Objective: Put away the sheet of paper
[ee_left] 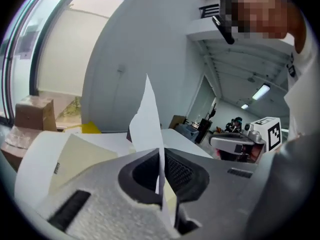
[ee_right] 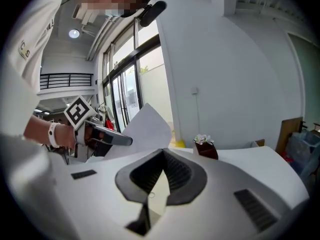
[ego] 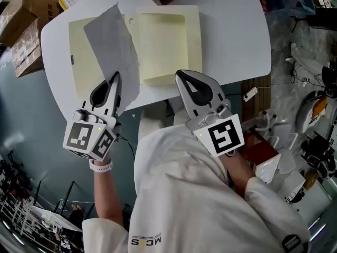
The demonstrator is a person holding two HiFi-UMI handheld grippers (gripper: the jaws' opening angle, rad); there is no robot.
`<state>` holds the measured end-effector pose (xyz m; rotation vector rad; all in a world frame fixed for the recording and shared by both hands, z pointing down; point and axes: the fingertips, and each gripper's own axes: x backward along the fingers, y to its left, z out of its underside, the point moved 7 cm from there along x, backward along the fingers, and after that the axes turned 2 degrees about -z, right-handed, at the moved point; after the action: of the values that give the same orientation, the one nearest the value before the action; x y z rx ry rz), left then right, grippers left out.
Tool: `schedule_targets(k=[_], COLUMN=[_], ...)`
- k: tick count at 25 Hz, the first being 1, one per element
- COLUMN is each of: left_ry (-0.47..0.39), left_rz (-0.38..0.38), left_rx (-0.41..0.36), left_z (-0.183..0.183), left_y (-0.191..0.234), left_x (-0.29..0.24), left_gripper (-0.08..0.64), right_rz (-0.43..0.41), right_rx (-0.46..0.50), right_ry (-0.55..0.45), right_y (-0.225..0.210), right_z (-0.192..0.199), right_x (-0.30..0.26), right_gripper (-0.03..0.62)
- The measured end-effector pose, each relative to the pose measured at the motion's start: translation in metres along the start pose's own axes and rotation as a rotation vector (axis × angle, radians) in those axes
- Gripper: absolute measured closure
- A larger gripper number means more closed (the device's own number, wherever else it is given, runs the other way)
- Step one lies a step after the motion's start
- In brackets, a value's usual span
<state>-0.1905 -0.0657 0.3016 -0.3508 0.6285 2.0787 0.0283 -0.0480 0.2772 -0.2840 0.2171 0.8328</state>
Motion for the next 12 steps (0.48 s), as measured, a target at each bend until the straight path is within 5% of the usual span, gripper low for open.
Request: schedule_targets(k=[4, 12], left_ry=[0.058, 0.194], left_rz=[-0.021, -0.085], left_rx=[0.091, 0.154], left_z=[0.022, 0.069], left_y=[0.044, 0.110], left_x=[-0.029, -0.074], left_gripper=[0.535, 0.535], right_rz=[0.004, 0.009], right_rx=[-0.022, -0.077], right_ry=[0.032, 0.082], right_y=[-0.010, -0.023], right_z=[0.009, 0.036], right_x=[-0.017, -0.037], right_gripper=[0.578, 0.578])
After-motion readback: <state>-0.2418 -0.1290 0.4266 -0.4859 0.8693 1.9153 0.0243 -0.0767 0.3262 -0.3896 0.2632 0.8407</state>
